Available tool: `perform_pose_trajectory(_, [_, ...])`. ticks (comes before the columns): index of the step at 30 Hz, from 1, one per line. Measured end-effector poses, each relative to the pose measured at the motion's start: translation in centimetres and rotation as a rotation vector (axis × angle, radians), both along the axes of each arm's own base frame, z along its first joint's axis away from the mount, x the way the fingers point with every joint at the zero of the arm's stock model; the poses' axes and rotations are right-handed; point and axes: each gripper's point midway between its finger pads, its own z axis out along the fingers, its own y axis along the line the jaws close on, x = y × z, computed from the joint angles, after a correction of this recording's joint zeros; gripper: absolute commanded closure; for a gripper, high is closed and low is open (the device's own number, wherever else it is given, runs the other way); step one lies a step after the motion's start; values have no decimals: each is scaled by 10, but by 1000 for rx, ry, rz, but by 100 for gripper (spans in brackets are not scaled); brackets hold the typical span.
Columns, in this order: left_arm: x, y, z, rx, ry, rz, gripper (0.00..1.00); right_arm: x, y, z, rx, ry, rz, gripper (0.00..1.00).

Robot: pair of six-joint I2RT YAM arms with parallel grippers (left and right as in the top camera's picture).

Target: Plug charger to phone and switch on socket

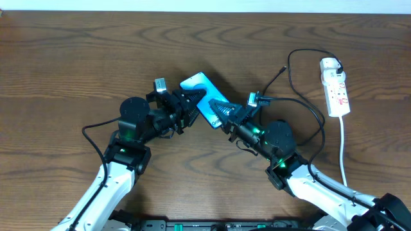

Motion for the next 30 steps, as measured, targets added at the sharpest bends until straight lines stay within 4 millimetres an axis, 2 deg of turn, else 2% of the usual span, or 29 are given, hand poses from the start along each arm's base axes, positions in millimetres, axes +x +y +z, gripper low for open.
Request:
perform_pose_trajectory(5, [0,0,0,-4,6,0,68,-1,3,2,-4,-9,-12,99])
perform_pose_trajectory(11, [-1,0,0,-6,9,-3,74,-1,6,4,-5,-18,-25,99])
perform_pose_trajectory(14, [-1,-1,0,-6,10,-7,81,-1,7,6,-17,-39,-22,99])
perform_pose_trajectory(16, [-2,-1,-1,-5,12,-10,81,-1,7,8,-20,-53,-21,99])
perform_pose_trajectory(18, [-2,-1,-1,-5,12,-10,87,-1,8,9,-25,-62,-18,98])
perform_pose_trajectory(30, [-1,-1,-1,6,-2,-8,92,-7,14,9,-72,-118,32,71])
